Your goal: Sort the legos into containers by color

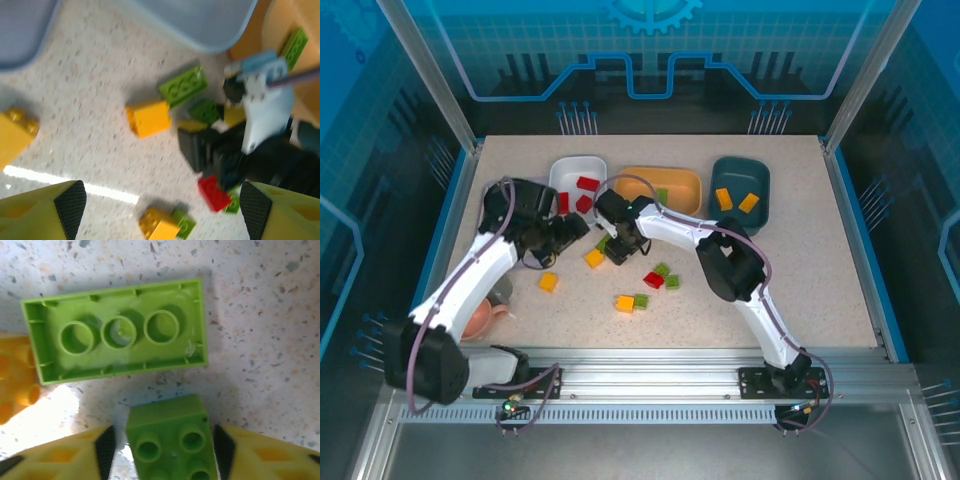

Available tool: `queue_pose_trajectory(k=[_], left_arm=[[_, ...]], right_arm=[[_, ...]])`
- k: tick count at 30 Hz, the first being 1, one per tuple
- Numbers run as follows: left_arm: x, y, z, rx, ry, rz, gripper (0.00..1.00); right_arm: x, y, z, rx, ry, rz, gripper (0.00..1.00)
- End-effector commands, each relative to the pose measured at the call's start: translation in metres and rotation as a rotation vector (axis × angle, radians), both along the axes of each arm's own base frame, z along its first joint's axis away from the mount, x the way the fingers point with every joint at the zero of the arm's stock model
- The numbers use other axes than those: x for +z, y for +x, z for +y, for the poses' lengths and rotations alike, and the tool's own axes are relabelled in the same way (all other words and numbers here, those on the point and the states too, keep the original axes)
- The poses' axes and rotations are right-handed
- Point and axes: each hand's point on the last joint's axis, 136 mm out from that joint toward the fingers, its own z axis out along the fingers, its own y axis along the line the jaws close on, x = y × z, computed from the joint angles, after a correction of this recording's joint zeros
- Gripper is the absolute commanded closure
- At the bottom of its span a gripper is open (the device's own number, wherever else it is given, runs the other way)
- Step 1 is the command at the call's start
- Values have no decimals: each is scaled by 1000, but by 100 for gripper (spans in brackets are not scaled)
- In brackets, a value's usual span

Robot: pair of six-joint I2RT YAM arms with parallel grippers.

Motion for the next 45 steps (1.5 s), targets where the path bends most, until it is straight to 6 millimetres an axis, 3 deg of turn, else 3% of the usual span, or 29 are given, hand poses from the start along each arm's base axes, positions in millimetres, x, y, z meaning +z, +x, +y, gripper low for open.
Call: queue_pose_trajectory(k=[1, 4, 7, 9, 13, 15, 19, 21, 27, 31, 35, 38, 45], left_arm=[[11, -23, -10, 35, -122, -53, 15], [13, -40, -6, 61, -156, -79, 15], [15, -46, -8, 39, -172, -92, 14], [18, -43, -14, 11, -197, -111, 15], [33, -25, -42, -91, -261, -184, 14], [35, -15, -57, -138, -272, -197, 14], [38, 4, -84, -205, -265, -203, 15], [39, 12, -91, -219, -255, -201, 15], [36, 23, -92, -211, -203, -165, 15], [28, 19, -84, -187, -160, -121, 15], [21, 12, -76, -172, -125, -88, 15], [18, 8, -72, -166, -108, -79, 15], [16, 4, -71, -188, -92, -68, 15]], right_arm=[[-20, -1, -8, -5, -57, 40, 56], [-14, -3, -7, -15, -45, 37, 71], [2, -3, -8, -32, -22, 10, 76], [38, 3, -10, -61, 17, -41, 77], [95, 26, -44, -198, 77, -123, 78], [103, 43, -69, -294, 82, -127, 78], [91, 80, -120, -489, 36, -70, 78], [82, 97, -136, -555, 19, -40, 77], [45, 134, -160, -691, 6, 42, 75], [34, 143, -164, -734, 37, 68, 69], [48, 150, -149, -689, 104, 40, 50], [77, 155, -134, -628, 163, -19, 42], [166, 142, -112, -533, 279, -158, 41]])
